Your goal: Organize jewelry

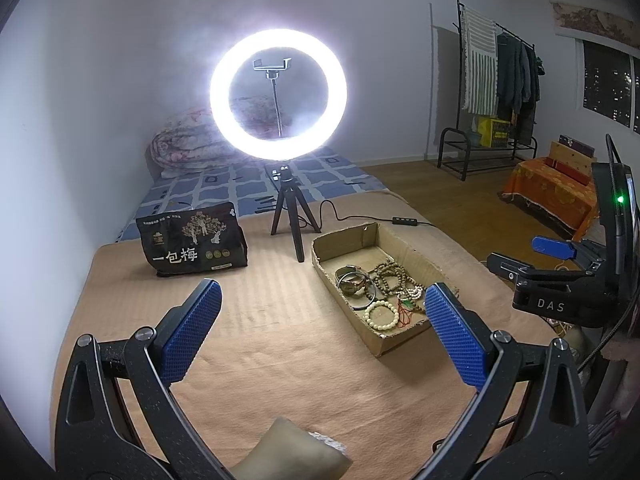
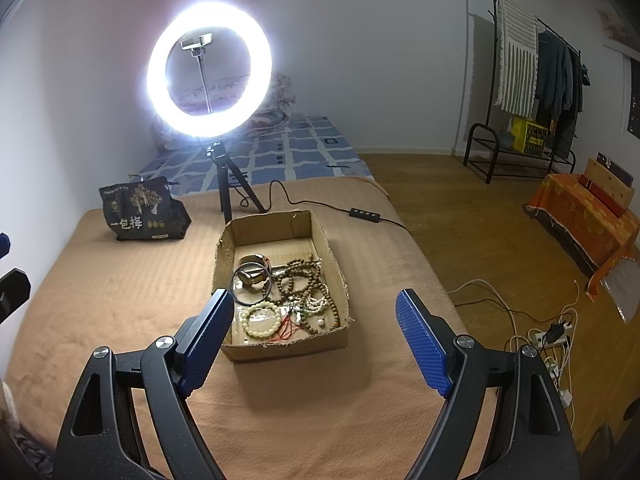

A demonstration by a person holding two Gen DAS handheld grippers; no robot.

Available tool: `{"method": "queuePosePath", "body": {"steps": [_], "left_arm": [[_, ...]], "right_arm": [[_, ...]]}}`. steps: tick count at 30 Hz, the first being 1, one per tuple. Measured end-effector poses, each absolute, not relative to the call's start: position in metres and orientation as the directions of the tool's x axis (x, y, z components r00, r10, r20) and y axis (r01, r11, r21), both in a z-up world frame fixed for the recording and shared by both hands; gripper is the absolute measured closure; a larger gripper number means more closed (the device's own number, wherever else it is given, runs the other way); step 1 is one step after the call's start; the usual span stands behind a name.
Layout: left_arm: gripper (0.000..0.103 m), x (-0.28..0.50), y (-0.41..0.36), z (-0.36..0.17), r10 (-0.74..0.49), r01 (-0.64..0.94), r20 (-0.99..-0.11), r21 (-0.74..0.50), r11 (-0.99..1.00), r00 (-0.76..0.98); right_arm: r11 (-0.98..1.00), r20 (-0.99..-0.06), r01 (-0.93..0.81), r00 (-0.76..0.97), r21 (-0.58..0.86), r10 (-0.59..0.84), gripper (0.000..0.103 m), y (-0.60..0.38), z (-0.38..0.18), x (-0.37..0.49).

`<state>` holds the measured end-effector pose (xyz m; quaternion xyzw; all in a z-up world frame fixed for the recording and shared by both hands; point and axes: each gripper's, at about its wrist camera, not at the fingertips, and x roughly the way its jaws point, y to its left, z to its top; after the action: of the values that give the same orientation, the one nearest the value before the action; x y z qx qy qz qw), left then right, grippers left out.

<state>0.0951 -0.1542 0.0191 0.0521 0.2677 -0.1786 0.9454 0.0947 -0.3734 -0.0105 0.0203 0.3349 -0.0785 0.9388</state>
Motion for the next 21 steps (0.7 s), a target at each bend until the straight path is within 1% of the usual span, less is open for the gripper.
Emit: {"method": "queuePosePath", "body": {"steps": [21], "left_arm": [[0.000,0.0960,-0.1507,0.0171,-0.299,0.359,-0.518,0.015,0.933,0.801]], "right_arm": [[0.987,-0.633,0.160,0.762,-0.016,-0.134,0.020,-0.3720,-0.0103,0.0949]]}}
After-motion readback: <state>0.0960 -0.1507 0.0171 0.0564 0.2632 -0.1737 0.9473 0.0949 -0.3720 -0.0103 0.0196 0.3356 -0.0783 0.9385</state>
